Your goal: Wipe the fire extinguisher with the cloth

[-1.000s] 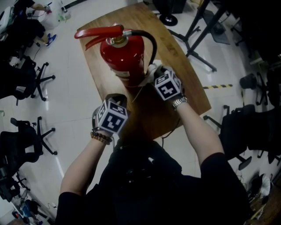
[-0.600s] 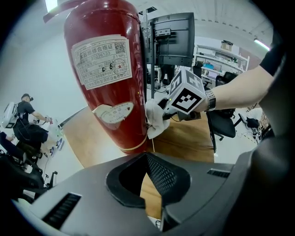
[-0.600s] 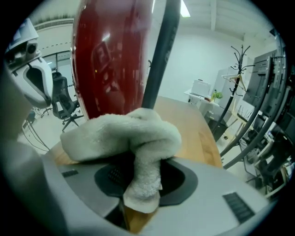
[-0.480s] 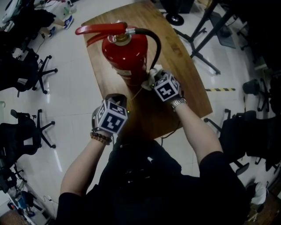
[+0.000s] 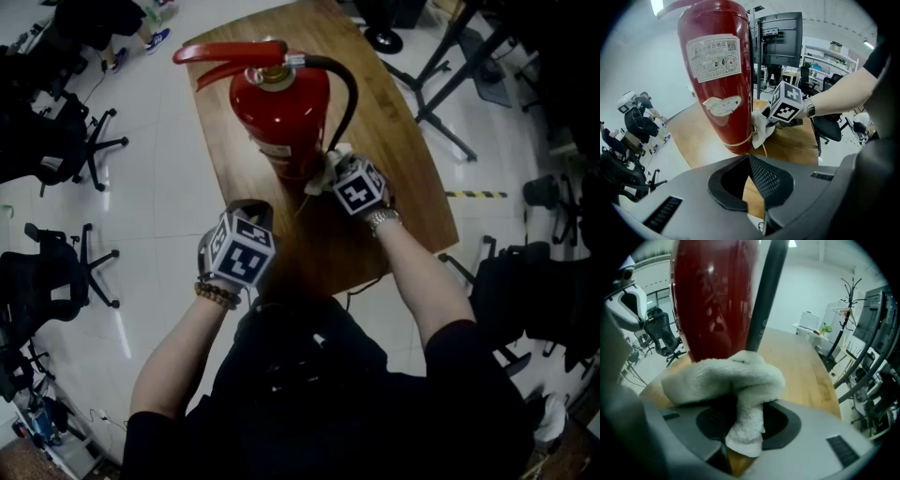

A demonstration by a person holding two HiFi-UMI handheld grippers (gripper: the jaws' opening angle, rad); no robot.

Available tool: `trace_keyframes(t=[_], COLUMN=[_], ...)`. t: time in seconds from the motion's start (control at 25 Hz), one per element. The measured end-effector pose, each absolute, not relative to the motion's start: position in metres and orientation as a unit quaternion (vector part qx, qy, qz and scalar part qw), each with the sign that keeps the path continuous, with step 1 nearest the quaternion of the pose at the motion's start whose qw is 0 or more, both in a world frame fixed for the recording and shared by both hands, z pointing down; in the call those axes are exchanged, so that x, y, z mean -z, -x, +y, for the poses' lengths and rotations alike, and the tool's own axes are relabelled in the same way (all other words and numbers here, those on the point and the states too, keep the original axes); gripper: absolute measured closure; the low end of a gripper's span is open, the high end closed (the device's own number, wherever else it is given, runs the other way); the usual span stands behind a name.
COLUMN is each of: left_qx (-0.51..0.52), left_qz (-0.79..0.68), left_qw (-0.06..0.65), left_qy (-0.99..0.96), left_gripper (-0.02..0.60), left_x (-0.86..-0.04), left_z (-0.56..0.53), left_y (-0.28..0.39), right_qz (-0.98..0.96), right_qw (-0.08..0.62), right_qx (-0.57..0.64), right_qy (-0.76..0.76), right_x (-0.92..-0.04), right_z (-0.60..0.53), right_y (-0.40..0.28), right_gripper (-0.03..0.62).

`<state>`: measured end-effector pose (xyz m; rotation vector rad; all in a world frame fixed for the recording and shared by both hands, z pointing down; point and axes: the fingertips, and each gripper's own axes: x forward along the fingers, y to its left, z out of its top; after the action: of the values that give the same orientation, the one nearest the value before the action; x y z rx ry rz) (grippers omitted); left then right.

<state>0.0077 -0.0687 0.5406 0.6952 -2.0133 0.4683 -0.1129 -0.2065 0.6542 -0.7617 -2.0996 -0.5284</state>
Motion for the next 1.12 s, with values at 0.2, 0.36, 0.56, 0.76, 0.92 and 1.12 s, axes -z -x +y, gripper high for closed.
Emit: trace_keyframes(t=[0.2, 0.36, 0.56, 0.76, 0.92, 1.12], left_qx=[-0.19, -0.19, -0.192, -0.196, -0.2, -0.195], left_qz=[-0.82, -0.823, -0.829, -0.834, -0.834, -0.838], left_qw=[0.454, 0.441, 0.419, 0.395, 0.379, 0.363], left_qy=[-0.293, -0.303, -0.315, -0.332, -0.348, -0.358], left_gripper=[0.581, 0.581, 0.581, 0.581, 0.581, 0.581], left_x=[-0.538, -0.529, -0.511, -0.495, -0.487, -0.479], left_z=[-0.067, -0.062, -0.052, -0.045, -0.046, -0.054], left_y=[-0.009, -0.012, -0.017, -0.022, -0.027, -0.032], right_qz=[-0.829, -0.835, -0.863, -0.897, -0.918, -0.927], right_qw=[0.429, 0.442, 0.413, 0.342, 0.288, 0.234], right_qx=[0.206, 0.195, 0.188, 0.194, 0.199, 0.229], right_qy=[0.292, 0.262, 0.222, 0.2, 0.186, 0.183], right_x=[-0.658, -0.647, -0.591, -0.504, -0.436, -0.365], right_z=[-0.212, -0.232, -0.263, -0.275, -0.27, -0.261], right_y=[0.109, 0.098, 0.093, 0.096, 0.098, 0.098], right_gripper=[0.434, 0.434, 0.434, 0.434, 0.434, 0.434])
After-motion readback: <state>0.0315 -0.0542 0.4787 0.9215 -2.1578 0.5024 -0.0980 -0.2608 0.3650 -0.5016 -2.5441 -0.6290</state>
